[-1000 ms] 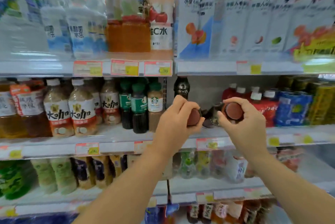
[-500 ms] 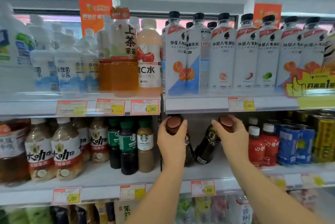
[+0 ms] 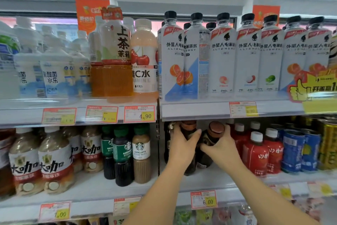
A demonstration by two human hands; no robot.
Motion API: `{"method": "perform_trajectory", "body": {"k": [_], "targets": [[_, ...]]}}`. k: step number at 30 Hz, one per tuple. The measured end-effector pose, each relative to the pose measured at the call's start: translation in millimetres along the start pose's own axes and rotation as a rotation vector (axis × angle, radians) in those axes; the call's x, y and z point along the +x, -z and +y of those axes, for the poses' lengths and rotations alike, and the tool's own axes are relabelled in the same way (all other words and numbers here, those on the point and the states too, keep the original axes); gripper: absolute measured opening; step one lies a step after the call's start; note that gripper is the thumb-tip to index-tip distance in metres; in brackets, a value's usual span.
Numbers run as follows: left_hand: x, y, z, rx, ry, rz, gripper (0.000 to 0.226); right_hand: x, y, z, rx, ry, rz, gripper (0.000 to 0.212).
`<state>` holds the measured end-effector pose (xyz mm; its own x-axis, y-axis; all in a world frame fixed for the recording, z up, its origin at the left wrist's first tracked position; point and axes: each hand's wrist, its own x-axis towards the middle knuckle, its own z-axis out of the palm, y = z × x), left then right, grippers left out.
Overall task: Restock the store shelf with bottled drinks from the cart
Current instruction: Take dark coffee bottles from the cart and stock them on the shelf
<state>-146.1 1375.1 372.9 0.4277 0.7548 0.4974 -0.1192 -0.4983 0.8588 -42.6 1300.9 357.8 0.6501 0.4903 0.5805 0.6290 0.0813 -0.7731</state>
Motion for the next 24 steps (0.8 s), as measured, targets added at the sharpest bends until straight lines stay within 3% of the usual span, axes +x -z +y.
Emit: {"method": "perform_trajectory", "body": {"k": [4,7,10,13,16,20,24], "targets": [[3,2,-2,-0.059,0.046,0.054,0.054,14,9,-5,-0.092,-0.039,-0.062,0.061],[-1,-3,-8,-0.004,0.022,-0.002,0.063,13,7,0,0.004,-0.070,-0.053,0.060],[-15,-2,-20,0.137,-0.022,-0.044,0.079,-3,2,19,0.010,-0.102,-0.155,0.070],[-34,4,-42,0.375,-0.020,-0.093,0.088,-22,-4,38,-0.090,-0.148,-0.206,0.067],[-40,8,-58,0.528,0.008,-0.107,0.081,-25,-7,45,-0.181,-0.123,-0.147,0.062],[-32,6,-62,0.556,0.036,-0.006,0.067,-20,-13,48,-0.265,-0.093,-0.116,0.063],[-16,0,-69,0.661,0.092,0.039,0.068,-7,-21,51,-0.283,-0.122,-0.155,0.063]]}}
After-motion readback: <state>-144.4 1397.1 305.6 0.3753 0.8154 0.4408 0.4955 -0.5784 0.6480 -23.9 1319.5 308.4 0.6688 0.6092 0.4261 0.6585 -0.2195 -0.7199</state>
